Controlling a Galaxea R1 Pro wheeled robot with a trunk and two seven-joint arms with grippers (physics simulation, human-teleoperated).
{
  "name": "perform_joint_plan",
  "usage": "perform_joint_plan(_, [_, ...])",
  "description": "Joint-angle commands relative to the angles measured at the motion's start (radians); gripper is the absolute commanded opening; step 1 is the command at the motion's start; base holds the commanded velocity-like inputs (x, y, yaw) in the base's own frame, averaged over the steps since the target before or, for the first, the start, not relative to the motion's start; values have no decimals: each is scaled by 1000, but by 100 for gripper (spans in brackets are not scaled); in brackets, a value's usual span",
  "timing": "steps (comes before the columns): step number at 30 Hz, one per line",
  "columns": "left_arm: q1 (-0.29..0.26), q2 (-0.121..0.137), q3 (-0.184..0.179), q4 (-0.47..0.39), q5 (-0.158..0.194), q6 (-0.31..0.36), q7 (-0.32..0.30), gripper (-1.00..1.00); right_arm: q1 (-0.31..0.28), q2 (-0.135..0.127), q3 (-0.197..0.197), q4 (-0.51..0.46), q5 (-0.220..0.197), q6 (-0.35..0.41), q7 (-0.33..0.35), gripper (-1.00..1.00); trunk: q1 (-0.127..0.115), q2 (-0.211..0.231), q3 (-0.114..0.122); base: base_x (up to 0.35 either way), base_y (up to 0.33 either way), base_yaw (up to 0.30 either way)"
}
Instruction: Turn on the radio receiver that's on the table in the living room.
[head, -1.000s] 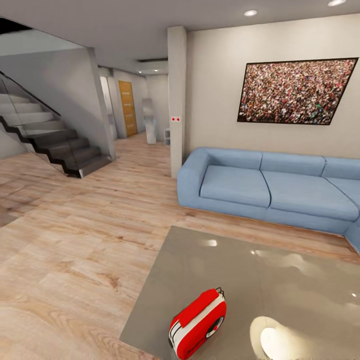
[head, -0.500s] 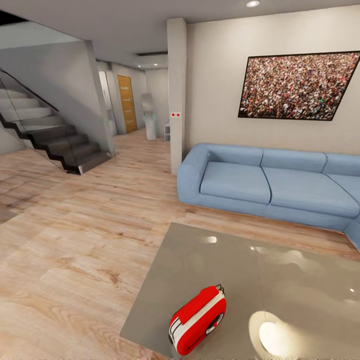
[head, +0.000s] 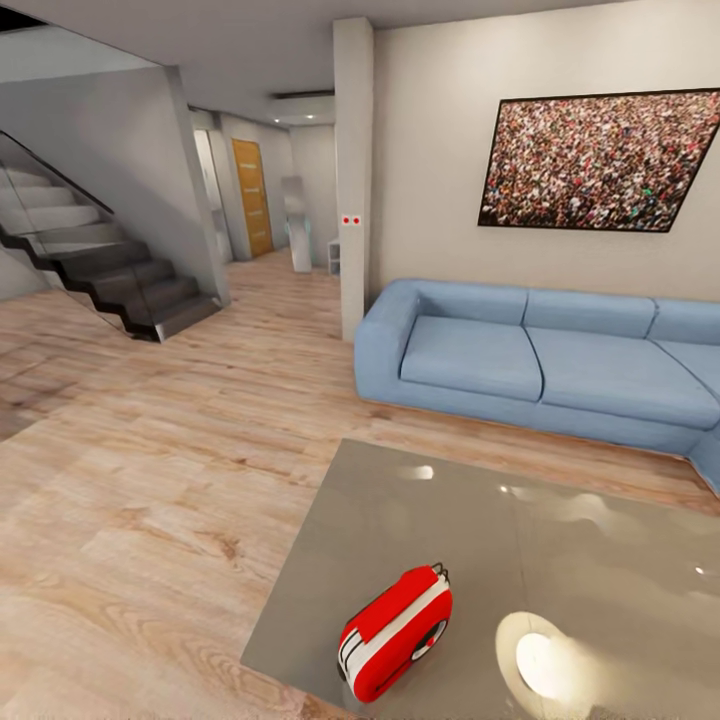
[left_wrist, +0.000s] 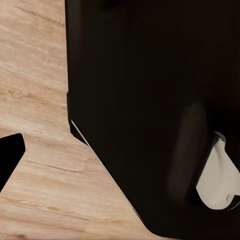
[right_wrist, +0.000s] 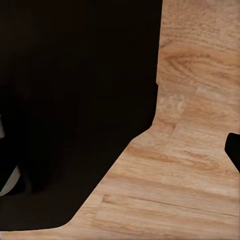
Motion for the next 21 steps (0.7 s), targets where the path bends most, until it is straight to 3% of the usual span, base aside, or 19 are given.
perform_joint_plan(1, [0,0,0,0,0,0,0,100,0,0,0,0,0,0,0,100,0,0,-2,0,0,0])
perform_joint_plan(21, [0,0,0,0,0,0,0,100,0,0,0,0,0,0,0,100,0,0,-34,0,0,0])
